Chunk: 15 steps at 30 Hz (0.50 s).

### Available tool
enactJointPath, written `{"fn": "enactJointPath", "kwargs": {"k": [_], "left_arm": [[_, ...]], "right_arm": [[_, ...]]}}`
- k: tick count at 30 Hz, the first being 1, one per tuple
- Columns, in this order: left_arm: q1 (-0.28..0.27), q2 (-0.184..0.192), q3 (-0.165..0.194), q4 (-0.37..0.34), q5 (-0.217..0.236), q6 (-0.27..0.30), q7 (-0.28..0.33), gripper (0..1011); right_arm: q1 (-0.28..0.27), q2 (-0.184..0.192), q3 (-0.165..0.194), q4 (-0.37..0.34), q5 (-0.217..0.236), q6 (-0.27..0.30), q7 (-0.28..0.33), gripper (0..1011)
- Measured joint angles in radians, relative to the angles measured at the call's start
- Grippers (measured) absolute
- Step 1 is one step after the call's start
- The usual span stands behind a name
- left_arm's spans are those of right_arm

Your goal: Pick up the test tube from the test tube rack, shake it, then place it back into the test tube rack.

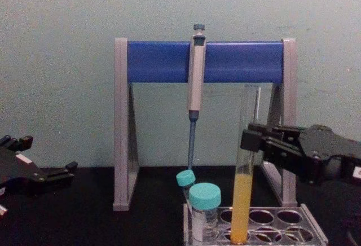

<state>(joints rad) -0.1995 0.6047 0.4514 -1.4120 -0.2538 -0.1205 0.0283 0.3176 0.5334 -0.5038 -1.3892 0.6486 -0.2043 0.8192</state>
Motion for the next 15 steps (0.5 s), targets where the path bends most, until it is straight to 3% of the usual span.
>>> {"fn": "enactJointPath", "kwargs": {"k": [15], "left_arm": [[0.0, 0.0, 0.0, 0.0, 0.0, 0.0, 0.0, 1001]], "right_arm": [[0.009, -0.012, -0.012, 0.011, -0.035, -0.012, -0.001, 213]]}}
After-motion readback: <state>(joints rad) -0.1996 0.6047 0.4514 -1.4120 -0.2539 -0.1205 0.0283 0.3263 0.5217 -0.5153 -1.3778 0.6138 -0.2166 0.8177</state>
